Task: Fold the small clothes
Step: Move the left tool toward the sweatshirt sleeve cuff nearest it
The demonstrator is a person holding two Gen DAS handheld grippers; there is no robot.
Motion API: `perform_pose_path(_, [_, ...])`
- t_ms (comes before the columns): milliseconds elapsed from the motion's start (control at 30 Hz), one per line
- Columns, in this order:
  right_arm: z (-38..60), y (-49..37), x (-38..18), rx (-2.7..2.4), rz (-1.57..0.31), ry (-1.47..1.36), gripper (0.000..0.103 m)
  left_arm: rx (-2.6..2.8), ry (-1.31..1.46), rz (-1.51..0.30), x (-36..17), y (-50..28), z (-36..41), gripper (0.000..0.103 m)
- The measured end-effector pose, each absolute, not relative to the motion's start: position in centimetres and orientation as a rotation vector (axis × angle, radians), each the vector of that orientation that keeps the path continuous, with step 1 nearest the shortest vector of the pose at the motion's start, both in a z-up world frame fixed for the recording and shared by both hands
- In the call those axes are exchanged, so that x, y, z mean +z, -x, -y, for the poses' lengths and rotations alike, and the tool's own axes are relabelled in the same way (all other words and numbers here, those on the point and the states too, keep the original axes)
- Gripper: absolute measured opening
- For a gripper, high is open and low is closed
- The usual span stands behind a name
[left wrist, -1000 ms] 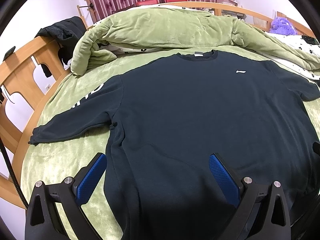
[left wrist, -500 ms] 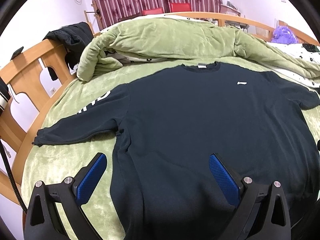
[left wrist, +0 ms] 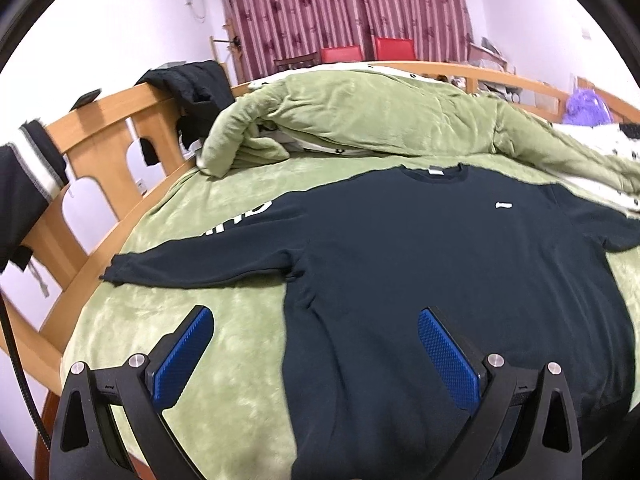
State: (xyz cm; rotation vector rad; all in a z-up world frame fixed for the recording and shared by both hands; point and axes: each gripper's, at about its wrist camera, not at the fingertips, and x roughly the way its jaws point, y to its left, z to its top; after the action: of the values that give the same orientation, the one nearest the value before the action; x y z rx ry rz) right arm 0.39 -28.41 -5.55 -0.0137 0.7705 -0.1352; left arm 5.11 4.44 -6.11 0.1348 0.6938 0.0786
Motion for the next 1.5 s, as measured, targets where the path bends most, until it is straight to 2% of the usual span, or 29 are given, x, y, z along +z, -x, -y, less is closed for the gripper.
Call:
perform_pose_path(400, [29.0,2.0,0.9,-0.197,-0.594,0.032,0.102,0.11,-0.095,-0.663,-2.6,-3.2,-11.4,0.102])
perform_pose_path(767, [30.1,-2.0,3.7,-0.204,-0.562,-0.043,0.103,0.227,-0.041,-0.654,-1.8,-5.3,-19.2,0.102])
perform_pose_path(1167, [30.3,-11.7,-1.7,-0.175,-0.662,-0.068,0.102,0.364,0.121,-0.753,-9.0,-9.4,-28.2,0.102])
perform_pose_path(1500, [26.4,-20.8,-7.4,-0.103,-0.761,-0.107,0.102,0.449,0.245,-0.807,-15.0,-14.9,-35.4,0.09])
